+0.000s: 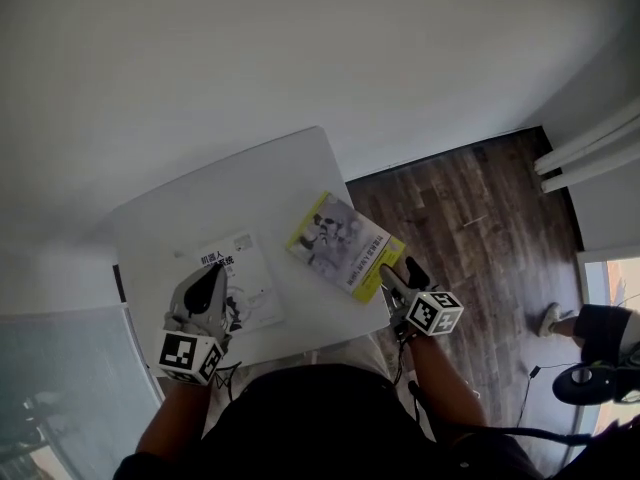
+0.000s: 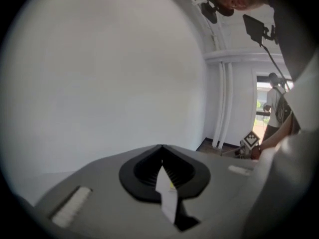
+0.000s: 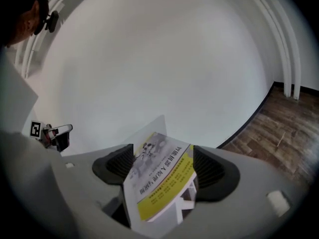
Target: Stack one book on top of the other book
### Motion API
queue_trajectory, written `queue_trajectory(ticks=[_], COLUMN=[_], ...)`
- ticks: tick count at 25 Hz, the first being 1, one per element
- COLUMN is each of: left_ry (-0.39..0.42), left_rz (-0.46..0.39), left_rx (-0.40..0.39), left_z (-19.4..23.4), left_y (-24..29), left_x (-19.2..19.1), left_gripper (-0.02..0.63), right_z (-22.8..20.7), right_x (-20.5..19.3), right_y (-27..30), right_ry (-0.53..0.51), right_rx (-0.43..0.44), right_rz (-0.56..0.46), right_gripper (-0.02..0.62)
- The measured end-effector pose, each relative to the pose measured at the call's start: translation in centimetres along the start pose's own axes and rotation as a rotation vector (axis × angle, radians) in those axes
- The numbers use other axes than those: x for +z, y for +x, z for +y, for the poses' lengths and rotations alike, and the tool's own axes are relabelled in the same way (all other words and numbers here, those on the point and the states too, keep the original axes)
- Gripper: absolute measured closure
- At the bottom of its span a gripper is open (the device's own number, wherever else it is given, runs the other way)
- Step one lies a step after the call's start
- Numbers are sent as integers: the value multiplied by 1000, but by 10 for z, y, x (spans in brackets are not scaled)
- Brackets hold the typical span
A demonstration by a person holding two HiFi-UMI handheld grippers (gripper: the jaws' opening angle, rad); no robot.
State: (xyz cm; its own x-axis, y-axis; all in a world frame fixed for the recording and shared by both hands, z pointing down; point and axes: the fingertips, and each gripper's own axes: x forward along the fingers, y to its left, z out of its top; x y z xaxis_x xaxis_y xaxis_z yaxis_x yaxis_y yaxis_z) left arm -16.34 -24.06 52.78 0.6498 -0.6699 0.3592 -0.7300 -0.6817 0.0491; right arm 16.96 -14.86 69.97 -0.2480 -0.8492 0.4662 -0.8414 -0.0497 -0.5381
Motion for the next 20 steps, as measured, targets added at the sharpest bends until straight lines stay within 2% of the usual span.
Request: queue_trajectory(ticks=[3,8,11,15,20], left_ry=[-7,-12,-19,-61,-52], left_rz=[26,71,96,115,137], left_rx=[18,25,49,80,84], left_z=[-6,-21,-24,-20,-26], left_y=[11,22,19,17,19], left_x=[-3,-7,-8,-10,-10], left_gripper=[603,603,603,603,603], right_z=[-17,-39,-48,-59,-55], right_x=[-8,-21,-30,-44,-46], right_y=[15,34,45,63,80], right_ry=[23,158,192,246,338], right_rx=[3,32,51,94,174], right_rz=[41,72,106,144,136], right_gripper=[213,194,187,183,183])
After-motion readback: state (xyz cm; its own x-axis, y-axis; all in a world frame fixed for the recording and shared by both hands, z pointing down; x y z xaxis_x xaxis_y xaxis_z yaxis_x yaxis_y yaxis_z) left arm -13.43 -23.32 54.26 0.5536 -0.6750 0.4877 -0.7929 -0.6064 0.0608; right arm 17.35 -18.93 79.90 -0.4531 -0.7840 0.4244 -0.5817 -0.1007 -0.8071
